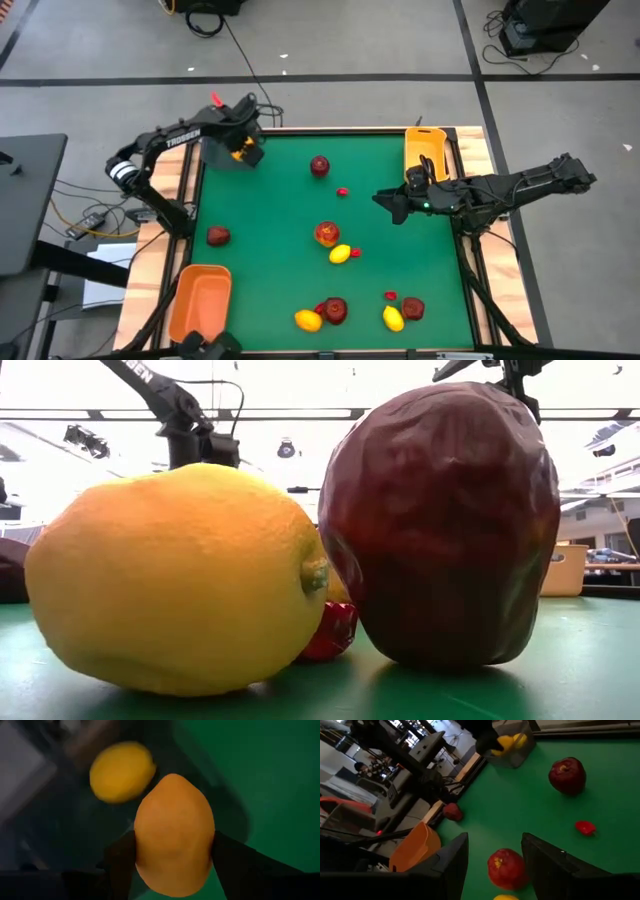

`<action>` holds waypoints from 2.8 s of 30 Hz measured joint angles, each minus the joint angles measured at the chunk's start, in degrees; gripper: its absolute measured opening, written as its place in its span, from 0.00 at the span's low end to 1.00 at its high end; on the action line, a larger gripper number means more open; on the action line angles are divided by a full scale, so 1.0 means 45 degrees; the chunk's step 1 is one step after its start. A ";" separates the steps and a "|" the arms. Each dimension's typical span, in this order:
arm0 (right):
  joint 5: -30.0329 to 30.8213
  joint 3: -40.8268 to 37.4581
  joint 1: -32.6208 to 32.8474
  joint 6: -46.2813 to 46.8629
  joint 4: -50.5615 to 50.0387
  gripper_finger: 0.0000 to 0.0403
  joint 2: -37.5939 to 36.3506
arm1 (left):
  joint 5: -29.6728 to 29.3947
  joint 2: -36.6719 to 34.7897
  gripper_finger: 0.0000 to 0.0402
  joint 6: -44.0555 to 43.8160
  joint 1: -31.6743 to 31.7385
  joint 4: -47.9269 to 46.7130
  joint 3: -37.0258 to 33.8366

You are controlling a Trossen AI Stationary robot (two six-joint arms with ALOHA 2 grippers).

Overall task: Sort produce into baskets
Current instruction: Put the top lemon into the gray transparent bin, then put the bottom-left lemon into the gray transparent bin

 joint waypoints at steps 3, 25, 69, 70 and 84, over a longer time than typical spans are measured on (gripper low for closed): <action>0.0040 0.0000 -0.0122 -0.0126 0.0002 0.48 0.0000 | -0.0177 0.0111 0.65 -0.0501 0.0187 0.0402 -0.0430; -0.0801 0.0000 -0.0739 -0.2375 0.0186 0.48 0.0019 | 0.3260 -0.2140 0.74 0.1245 -0.3378 -0.2330 0.1582; -0.1801 0.0000 0.0682 -0.2933 0.0544 0.76 0.1060 | 0.1895 0.3761 0.68 -0.5625 -1.8137 0.7746 0.1504; -0.1771 0.0002 0.0927 -0.2573 0.0620 0.76 0.1118 | 0.1768 0.3856 0.68 -0.5637 -1.8197 0.7940 0.1504; -0.0038 0.0000 0.3572 -0.0083 0.1460 0.76 0.2816 | 0.0697 0.5286 0.66 -0.4915 -1.8504 0.9596 0.1523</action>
